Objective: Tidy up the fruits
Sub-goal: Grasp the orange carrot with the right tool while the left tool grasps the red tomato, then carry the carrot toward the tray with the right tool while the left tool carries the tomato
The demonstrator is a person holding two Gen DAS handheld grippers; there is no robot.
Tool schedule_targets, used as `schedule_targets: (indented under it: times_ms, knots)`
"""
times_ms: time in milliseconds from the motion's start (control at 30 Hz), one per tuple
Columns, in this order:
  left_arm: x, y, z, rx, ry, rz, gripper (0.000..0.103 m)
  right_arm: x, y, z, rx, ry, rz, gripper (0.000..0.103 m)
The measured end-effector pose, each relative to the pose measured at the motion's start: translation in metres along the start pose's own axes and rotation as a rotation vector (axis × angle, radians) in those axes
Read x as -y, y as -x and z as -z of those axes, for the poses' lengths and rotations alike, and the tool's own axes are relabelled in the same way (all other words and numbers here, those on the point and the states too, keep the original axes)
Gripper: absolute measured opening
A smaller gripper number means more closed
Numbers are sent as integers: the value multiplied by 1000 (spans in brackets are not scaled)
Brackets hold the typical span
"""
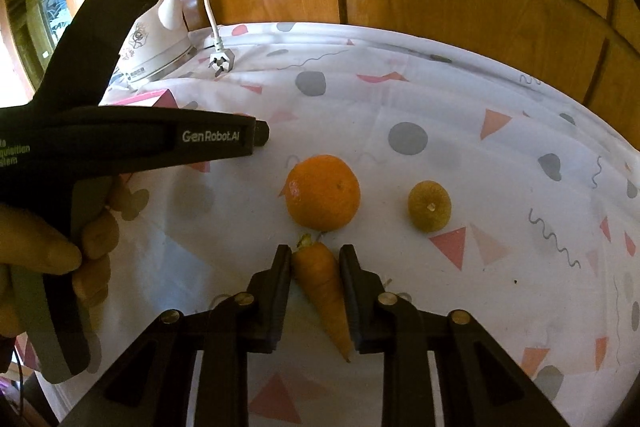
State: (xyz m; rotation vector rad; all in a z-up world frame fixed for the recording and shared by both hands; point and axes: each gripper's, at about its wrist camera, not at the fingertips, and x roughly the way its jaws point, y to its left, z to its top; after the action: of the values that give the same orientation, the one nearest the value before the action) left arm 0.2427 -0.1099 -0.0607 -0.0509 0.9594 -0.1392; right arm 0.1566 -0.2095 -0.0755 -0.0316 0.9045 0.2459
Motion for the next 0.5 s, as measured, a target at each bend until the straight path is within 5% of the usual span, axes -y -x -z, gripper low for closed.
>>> schedule_targets:
  times_ms: [500]
  knots:
    - [14,64,67,11,-75,72,27,5,19,17,-44,-66,46,24]
